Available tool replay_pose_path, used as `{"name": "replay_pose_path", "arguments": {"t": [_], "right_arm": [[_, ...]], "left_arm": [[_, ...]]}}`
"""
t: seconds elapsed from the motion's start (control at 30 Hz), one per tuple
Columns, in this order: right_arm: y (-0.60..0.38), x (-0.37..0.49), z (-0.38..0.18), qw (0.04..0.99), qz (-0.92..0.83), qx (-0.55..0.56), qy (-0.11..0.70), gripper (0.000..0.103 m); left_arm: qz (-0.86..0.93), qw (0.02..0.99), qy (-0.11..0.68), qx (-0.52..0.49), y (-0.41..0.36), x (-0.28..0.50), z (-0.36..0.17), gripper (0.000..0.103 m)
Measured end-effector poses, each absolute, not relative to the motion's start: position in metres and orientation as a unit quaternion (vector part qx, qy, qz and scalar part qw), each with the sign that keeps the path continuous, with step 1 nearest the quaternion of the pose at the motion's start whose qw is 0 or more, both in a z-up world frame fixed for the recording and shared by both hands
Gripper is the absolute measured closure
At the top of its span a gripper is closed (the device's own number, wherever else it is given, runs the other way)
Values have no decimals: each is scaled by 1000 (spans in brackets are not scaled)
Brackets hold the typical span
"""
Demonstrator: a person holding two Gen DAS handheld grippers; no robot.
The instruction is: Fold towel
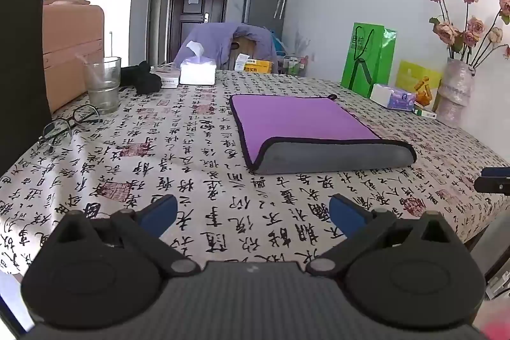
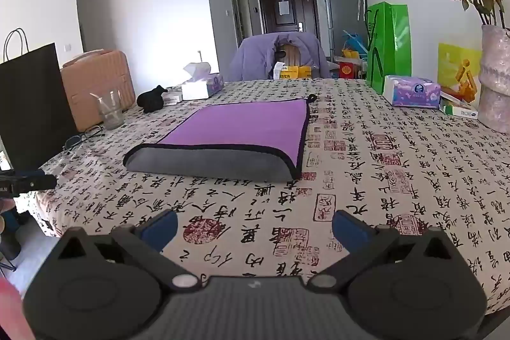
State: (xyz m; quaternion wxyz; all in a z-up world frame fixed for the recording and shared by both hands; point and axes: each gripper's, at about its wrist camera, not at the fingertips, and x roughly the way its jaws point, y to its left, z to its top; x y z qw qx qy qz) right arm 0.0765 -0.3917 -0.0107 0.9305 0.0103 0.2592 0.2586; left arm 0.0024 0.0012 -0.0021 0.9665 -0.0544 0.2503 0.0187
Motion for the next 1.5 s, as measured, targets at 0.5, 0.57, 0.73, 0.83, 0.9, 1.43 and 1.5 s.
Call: {"name": "replay_pose_path", "arguments": {"t": [0.5, 0.57, 0.73, 0.83, 0.9, 1.43, 1.5], "right_arm": [[-389, 71, -7, 929, 263, 8, 259, 0], [-390, 74, -9, 929, 265, 8, 259, 0], [-390, 75, -10, 928, 265, 7, 262, 0], [-390, 75, -11, 928, 265, 8, 262, 0], [-389, 75, -11, 928, 265, 8, 262, 0], [-389, 75, -11, 928, 265, 7, 261, 0], [-389, 75, -11, 928, 265, 6, 261, 0]], "left_arm": [[4, 968, 246, -49, -6, 3, -3, 0], [3, 968, 245, -49, -6, 3, -3, 0], [3, 968, 245, -50, -5, 2, -3, 0], [3, 968, 245, -49, -6, 2, -4, 0], [2, 968, 245, -49, -6, 2, -4, 0], [-8, 969, 242, -44, -12, 3, -2, 0], [-8, 969, 243, -43, -13, 4, -2, 0]]}}
